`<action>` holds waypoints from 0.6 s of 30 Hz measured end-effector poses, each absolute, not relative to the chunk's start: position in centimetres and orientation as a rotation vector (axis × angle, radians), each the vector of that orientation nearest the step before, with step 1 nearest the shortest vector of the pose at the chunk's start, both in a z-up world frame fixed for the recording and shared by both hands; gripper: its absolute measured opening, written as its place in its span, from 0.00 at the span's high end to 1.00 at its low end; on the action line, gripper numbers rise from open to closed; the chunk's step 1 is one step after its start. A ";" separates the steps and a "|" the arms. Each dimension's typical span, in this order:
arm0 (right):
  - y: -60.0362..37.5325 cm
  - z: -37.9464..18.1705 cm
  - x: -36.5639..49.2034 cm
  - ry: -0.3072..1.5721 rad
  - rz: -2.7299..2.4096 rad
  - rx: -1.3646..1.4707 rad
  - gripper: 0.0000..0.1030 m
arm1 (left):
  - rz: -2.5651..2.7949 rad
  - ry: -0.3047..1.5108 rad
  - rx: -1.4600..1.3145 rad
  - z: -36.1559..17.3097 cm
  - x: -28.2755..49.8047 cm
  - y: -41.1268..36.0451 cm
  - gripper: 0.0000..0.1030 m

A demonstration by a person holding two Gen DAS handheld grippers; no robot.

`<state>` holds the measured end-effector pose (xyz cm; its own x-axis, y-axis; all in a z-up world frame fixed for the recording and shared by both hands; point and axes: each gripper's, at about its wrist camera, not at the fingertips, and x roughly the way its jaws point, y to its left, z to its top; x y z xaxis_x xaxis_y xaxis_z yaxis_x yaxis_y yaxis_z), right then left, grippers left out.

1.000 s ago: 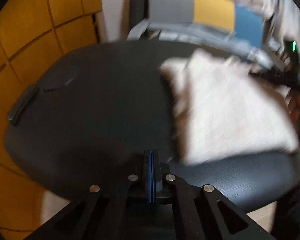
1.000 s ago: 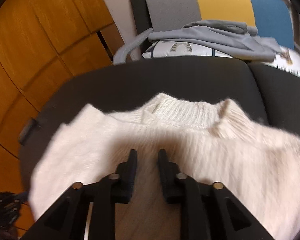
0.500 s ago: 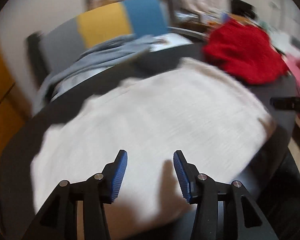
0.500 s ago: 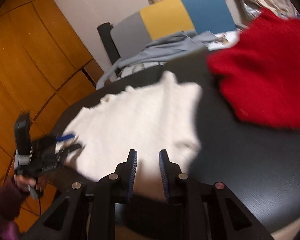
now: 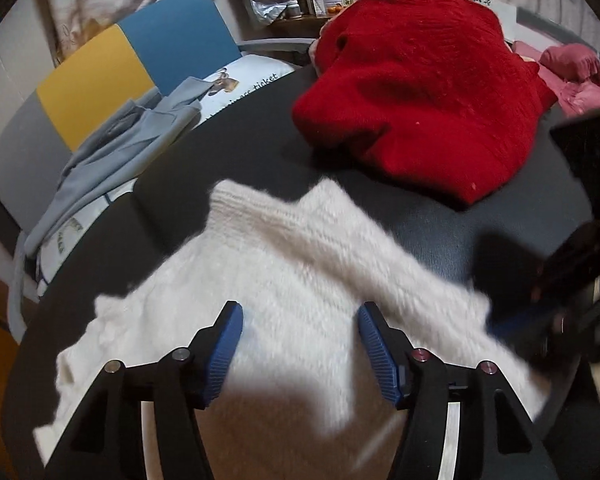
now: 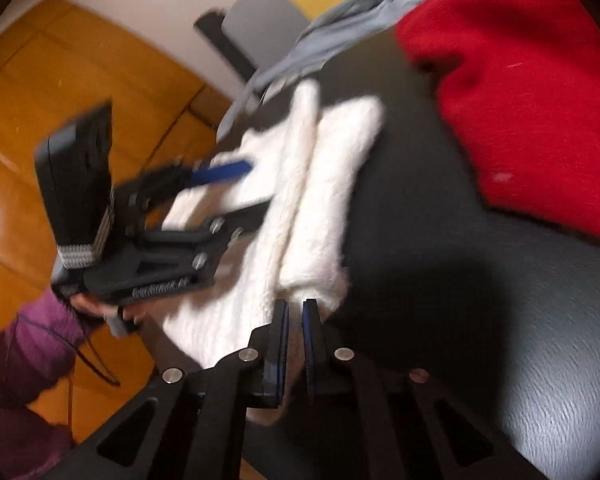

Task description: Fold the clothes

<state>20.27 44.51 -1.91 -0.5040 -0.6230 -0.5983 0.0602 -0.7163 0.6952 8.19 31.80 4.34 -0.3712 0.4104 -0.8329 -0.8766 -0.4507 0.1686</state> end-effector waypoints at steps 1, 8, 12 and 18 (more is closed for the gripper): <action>44.4 -2.1 20.0 -0.877 -2.204 1.251 0.94 | 1.917 0.779 -0.956 4.2 8.0 32.1 0.37; 42.9 -2.5 20.3 -0.725 -1.978 1.334 0.94 | 1.943 0.748 -0.983 3.3 7.5 33.0 0.31; 44.9 -1.7 20.9 -0.912 -2.160 1.230 0.94 | 1.999 0.648 -0.954 4.1 8.1 31.6 0.32; 44.1 -1.6 20.0 -1.019 -2.389 1.172 0.94 | 2.068 0.439 -0.942 5.4 9.2 27.7 0.32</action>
